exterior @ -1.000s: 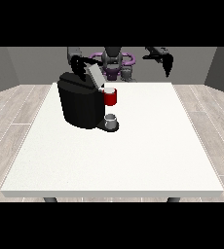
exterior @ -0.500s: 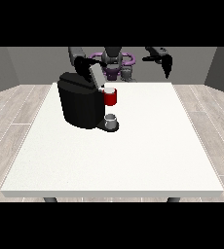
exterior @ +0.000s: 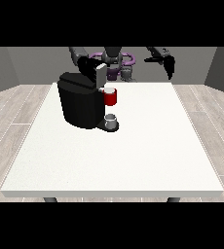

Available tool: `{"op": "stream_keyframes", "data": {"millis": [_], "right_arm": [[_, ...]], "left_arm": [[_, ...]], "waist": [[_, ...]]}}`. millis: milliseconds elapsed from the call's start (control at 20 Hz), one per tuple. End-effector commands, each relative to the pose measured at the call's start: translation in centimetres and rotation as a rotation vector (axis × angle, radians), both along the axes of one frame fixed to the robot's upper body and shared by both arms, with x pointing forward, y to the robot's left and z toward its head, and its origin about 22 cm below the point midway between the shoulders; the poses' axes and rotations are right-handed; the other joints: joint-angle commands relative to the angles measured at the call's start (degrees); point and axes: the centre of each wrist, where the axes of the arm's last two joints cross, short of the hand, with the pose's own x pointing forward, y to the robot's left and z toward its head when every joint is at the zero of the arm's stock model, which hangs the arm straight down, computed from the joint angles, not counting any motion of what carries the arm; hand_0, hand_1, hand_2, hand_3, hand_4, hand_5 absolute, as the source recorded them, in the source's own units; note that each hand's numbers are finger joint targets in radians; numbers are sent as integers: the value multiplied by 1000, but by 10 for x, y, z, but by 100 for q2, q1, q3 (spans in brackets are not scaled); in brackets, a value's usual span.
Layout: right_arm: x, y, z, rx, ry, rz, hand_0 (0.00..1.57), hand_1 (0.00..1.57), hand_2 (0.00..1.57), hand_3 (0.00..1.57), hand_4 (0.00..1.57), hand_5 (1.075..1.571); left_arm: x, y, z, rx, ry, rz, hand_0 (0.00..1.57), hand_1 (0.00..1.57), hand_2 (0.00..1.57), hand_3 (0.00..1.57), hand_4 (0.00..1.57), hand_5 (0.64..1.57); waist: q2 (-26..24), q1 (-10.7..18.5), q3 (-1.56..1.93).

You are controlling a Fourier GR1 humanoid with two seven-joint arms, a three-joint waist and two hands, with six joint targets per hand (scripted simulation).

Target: Insert the coffee pod into the coffee machine and close the lid

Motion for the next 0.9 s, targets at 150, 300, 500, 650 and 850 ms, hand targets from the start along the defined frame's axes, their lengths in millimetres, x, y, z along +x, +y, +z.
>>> {"op": "stream_keyframes", "data": {"millis": [150,300,500,650,850], "right_arm": [[4,24,18,-85,-2,65,0,0,0,0,215,1571],[8,35,14,-105,-65,27,0,0,0,0,149,1571],[11,31,22,-72,-52,42,0,0,0,0,142,1571],[10,42,27,-72,-78,60,0,0,0,0,125,1571],[1,50,9,-8,-105,116,0,0,0,0,132,1571]], "left_arm": [[-8,4,-20,-2,38,45,0,0,0,0,192,1571],[7,-22,6,2,3,-20,0,0,0,0,156,1571],[-9,-16,-14,-4,31,0,0,0,0,0,167,1571],[-6,-5,-15,-1,2,-1,0,0,0,0,0,1571],[-11,0,-9,-21,-29,-39,0,0,0,0,182,1571]], "waist": [[-156,-30,5],[27,152,7],[-113,163,6],[-48,59,6],[-204,145,6]]}}
